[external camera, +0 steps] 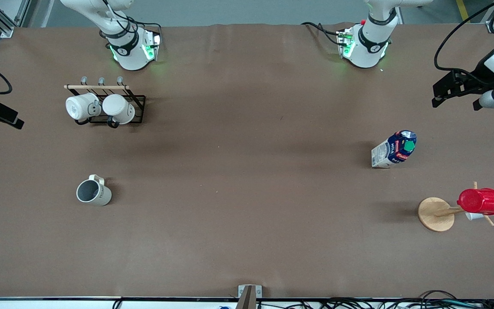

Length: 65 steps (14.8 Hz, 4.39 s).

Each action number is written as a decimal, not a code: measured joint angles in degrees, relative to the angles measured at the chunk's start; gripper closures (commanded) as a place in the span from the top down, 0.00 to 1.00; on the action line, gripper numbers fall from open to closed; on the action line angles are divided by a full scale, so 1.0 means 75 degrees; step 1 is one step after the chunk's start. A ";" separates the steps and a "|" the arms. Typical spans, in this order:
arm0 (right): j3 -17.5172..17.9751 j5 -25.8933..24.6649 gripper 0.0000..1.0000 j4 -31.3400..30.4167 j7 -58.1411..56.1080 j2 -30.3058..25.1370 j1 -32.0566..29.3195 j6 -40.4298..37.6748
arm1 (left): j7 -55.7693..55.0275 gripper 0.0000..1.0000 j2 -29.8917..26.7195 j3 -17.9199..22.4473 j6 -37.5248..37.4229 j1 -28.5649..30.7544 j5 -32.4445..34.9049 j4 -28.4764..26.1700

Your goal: Place cup and milk on table

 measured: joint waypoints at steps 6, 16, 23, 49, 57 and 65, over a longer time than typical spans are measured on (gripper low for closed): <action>0.0006 0.0000 1.00 -0.0011 -0.0313 0.0517 0.0000 0.0216 | 0.0001 0.98 0.0184 0.0108 0.0741 0.0082 0.0000 -0.0896; -0.0022 0.0156 1.00 -0.0395 -0.1828 0.3745 -0.0122 0.3716 | 0.0063 0.98 0.0802 0.0160 0.2646 0.0126 0.0000 -0.2740; -0.0006 0.0180 0.97 -0.1832 -0.2423 0.4195 -0.0234 0.6102 | 0.0645 0.98 0.1075 0.0344 0.3758 0.0351 0.0000 -0.3710; 0.2050 -0.0326 0.00 -0.0955 0.2239 0.2817 0.1740 0.3582 | 0.0589 0.16 0.0801 -0.0186 0.4453 0.0351 0.0000 -0.4019; 0.2424 -0.1136 0.02 -0.0076 0.5458 0.4536 0.3943 0.4870 | -0.0470 0.17 0.0800 -0.1808 0.4456 0.0304 -0.0158 -0.3820; 0.2423 -0.1467 0.12 -0.0252 0.5726 0.4944 0.4148 0.5299 | -0.2218 0.17 0.2307 -0.3615 0.4488 0.0234 -0.1169 -0.2648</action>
